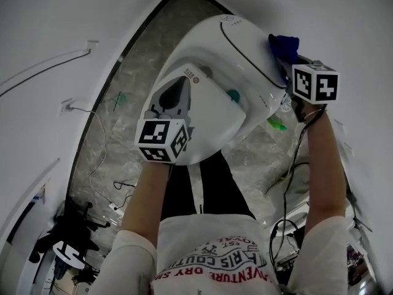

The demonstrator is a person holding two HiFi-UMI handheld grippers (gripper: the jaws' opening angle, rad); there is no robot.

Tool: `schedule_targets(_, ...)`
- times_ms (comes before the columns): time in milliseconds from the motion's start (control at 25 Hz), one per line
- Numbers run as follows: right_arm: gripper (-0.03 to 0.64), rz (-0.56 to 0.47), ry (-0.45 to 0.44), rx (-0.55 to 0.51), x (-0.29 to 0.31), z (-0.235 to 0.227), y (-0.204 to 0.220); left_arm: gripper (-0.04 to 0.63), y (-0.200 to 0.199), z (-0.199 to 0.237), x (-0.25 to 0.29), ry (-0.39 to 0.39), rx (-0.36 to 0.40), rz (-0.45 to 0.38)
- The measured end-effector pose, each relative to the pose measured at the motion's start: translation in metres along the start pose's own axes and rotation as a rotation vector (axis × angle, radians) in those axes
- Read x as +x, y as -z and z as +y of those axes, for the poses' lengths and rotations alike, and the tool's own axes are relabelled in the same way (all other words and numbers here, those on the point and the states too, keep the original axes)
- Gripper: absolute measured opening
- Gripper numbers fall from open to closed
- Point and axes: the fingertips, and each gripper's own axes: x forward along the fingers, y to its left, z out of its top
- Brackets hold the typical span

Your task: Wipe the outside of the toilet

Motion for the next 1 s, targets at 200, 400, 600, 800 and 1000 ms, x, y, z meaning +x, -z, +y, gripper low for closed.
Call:
schedule_targets(200,0.077,0.036,0.012,-0.109,0.016,0.02,-0.023,0.006,0.004,0.022,-0.003,-0.022,-0.032,-0.029)
schedule_targets(400,0.077,0.065,0.052,-0.216,0.034,0.035,-0.042,0.006,0.021,0.048,-0.003,-0.036,-0.05,-0.019)
schedule_targets(600,0.077,0.095,0.093,-0.366,0.052,0.055,-0.063,0.006,0.035,0.078,-0.002,-0.05,-0.053,-0.003)
schedule_targets(800,0.075,0.128,0.106,-0.454,0.071,0.073,-0.084,0.006,0.04,0.103,-0.005,-0.077,-0.059,0.012)
schedule_targets(1000,0.075,0.168,0.094,-0.542,0.087,0.098,-0.099,0.006,0.051,0.114,-0.011,-0.085,-0.066,0.032)
